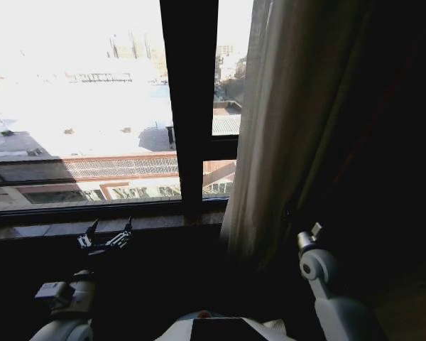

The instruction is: Open the curtains by pulling them apart, changing their state from closed to fully open.

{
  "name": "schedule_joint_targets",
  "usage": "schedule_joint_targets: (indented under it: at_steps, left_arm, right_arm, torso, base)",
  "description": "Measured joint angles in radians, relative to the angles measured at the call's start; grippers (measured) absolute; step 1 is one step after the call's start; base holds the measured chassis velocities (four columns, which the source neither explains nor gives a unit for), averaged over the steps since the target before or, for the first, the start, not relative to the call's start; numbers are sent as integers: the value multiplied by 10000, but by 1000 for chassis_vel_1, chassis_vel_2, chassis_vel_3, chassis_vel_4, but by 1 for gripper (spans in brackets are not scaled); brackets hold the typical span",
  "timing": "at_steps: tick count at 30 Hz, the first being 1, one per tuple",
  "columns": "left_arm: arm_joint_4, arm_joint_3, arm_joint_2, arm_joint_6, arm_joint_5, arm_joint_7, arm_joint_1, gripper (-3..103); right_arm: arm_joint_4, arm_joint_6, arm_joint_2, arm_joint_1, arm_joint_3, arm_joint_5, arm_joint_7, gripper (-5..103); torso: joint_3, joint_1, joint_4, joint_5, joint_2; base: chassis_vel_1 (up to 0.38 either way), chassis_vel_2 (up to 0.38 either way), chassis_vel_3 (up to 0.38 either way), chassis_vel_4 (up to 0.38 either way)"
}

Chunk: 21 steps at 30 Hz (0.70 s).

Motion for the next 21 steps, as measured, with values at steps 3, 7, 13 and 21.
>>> schedule_joint_targets:
  at_steps: [3,7,13,21]
  left_arm:
    - [0,-5,9,34,-87,-1,-31,100]
    - [0,-14,73,138,-199,-11,-92,100]
    - [0,42,108,203,-268,-18,-145,100]
    - [0,6,249,206,-361,-34,-115,100]
  right_arm:
    - [470,-20,77,-401,-210,-85,-18,54]
    - [1148,-22,220,-1182,-439,-491,-98,71]
    - [1656,22,345,-1850,-494,-1543,-700,93]
    - [1602,108,473,-1691,-570,-1984,-827,100]
  torso:
    - [0,1,0,-1,0]
    - [-1,0,-2,-2,0]
    - [-1,0,-1,-3,1]
    - [-1,0,1,-1,1]
  base:
    - [0,0,0,0]
    - [0,0,0,0]
    - [0,0,0,0]
    - [0,0,0,0]
